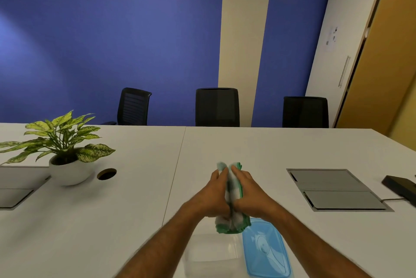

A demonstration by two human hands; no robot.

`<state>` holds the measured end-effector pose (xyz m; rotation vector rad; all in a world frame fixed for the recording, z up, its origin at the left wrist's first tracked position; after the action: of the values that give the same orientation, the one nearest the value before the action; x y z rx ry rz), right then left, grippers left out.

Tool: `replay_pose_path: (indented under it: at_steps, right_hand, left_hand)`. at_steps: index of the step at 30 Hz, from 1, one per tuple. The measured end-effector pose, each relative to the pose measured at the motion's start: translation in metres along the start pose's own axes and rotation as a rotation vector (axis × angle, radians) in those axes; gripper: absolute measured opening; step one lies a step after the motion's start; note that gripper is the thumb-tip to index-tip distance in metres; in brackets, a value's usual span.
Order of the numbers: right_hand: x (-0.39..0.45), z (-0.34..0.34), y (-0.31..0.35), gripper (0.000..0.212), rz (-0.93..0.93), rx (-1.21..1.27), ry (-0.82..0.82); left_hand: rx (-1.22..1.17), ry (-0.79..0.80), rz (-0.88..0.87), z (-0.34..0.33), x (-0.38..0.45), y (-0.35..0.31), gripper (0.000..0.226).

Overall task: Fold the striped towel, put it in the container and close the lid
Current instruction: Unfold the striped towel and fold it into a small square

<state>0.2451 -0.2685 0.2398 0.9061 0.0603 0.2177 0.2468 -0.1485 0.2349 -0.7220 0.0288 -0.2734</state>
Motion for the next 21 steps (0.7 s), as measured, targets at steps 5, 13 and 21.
replay_pose_path:
  at_steps: [5, 13, 21]
  right_hand:
    - [0.001, -0.007, 0.001, 0.098, 0.002, 0.062, 0.000]
    - [0.000, -0.008, 0.001, 0.084, -0.019, 0.094, -0.169]
    - [-0.002, 0.004, -0.018, 0.088, -0.170, 0.589, -0.190]
  left_hand:
    - [-0.010, 0.014, -0.017, -0.001, 0.000, -0.005, 0.115]
    - [-0.154, 0.103, -0.119, 0.000, -0.009, -0.016, 0.135]
    - [-0.427, -0.251, -0.003, 0.032, -0.008, 0.002, 0.112]
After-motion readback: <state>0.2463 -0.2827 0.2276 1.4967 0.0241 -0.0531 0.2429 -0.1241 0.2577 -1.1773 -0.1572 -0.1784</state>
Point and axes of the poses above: each hand's wrist, its own x-axis towards the middle knuckle, its own z-axis out of the back of the hand, y = z × x, the point moved 5 cm from there along x, towards the middle knuckle, and after that the axes turned 7 degrees about -y, right-handed, at the moved point
